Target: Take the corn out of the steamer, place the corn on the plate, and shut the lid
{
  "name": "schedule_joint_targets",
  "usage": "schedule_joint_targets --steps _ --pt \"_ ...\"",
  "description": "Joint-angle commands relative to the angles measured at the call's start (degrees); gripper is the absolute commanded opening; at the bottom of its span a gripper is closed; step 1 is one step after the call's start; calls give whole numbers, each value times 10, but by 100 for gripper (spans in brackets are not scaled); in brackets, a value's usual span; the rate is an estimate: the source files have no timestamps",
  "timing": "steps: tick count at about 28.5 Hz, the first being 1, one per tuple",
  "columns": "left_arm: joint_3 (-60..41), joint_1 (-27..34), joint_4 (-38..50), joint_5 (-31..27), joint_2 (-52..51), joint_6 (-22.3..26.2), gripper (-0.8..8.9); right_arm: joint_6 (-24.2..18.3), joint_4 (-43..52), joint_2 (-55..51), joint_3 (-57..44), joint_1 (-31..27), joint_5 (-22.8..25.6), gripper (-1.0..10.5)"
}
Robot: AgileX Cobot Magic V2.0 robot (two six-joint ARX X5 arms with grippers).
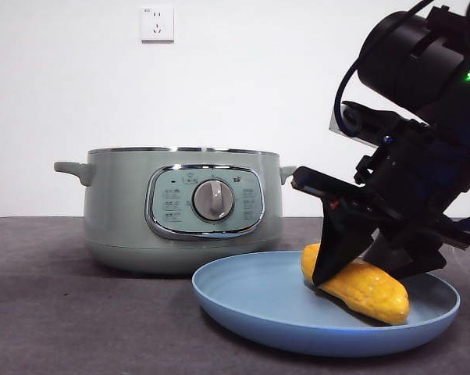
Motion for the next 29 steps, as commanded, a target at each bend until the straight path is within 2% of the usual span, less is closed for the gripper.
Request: schedule_joint_targets --steps 1,3,4,8,16,22,29 --pt "9 0 30 5 4 -2 -8 6 -23 19 -11 2 0 212" --pt "9 0 38 5 17 -2 -8 5 -23 12 -11 2 -2 526" --pt "9 0 43 6 24 -1 -8 5 -23 5 -11 2 -2 604" --pt "9 0 77 25 56 -2 -8 1 -27 -45 -11 2 -2 603" --pt "7 -1 149 39 152 11 -8 -4 -111 -249 -10 2 -1 599" --pt "7 -24 207 40 234 21 -8 -6 -143 -380 -10 2 4 599" --pt "2 -45 276 40 314 29 -6 -6 -179 -472 -10 0 20 598"
